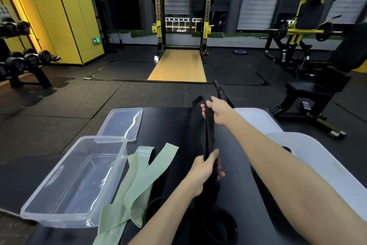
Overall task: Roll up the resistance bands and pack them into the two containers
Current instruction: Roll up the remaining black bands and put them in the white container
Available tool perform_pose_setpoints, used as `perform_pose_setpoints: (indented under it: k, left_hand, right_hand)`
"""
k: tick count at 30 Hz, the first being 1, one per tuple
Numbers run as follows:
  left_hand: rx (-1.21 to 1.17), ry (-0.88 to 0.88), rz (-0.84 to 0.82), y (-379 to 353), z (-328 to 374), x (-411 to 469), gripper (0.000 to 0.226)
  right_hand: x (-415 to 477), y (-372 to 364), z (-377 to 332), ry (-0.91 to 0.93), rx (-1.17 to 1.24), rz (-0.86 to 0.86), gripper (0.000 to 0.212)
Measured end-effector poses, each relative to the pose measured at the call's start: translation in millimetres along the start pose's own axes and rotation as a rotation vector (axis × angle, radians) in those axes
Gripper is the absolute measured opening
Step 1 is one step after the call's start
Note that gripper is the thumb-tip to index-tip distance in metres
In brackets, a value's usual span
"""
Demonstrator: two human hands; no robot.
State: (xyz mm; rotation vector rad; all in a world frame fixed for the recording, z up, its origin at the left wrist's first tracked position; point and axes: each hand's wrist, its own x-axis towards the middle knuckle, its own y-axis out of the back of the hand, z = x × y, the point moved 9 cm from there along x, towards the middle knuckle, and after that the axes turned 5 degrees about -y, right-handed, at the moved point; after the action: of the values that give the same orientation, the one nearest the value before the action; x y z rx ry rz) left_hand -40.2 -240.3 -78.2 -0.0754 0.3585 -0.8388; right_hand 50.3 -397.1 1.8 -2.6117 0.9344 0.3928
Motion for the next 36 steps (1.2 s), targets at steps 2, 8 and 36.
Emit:
perform_pose_setpoints:
  k: [2,8,36]
  left_hand:
    - [0.047,-0.039,0.085,8,3,2,0.029]
    - [-0.004,-0.101,0.086,-1,29,15,0.021]
    - [-0.009,-0.011,0.159,6,-2,0,0.020]
  right_hand:
    - [10,1,-9,0.014,-0.020,0.013,0.056]
    - [20,-27,-37,0.067,0.038,-0.161,0.051]
    - [-35,8,99,-0.395,-0.085,-0.187,0.007]
